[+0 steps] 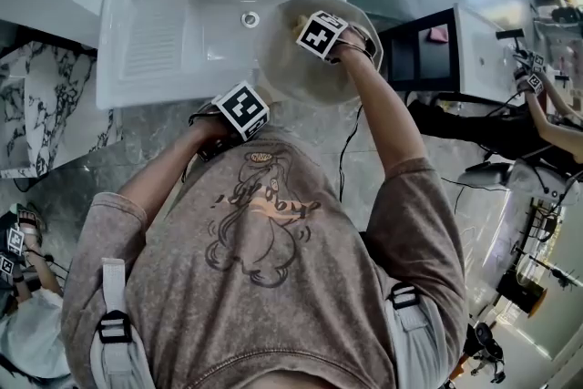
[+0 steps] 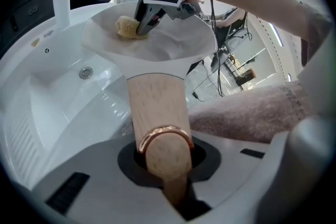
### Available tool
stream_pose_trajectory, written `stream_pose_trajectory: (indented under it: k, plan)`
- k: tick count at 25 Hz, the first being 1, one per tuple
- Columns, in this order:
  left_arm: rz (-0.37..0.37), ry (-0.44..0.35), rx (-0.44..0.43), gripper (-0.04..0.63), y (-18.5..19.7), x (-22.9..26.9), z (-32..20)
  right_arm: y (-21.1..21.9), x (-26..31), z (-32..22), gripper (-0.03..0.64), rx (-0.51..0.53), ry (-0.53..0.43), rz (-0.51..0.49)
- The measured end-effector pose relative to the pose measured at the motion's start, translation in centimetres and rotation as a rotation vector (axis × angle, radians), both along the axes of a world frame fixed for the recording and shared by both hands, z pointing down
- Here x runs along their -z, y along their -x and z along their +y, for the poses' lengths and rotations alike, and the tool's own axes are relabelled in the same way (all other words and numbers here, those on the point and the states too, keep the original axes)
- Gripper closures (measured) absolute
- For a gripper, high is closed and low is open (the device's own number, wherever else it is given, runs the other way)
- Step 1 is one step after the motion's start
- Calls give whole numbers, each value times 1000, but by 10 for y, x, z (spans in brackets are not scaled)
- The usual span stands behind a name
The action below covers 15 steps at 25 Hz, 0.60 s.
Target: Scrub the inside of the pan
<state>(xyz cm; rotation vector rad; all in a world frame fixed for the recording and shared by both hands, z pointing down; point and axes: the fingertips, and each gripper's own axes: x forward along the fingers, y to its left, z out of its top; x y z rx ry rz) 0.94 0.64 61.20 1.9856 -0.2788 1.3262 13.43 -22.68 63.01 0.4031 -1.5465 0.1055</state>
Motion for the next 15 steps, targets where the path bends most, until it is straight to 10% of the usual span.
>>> stream_pose_trajectory:
  k: [15]
  plan:
    - [1,2,-4,541,0,0,0,-65,20,23,477,-8,80,196]
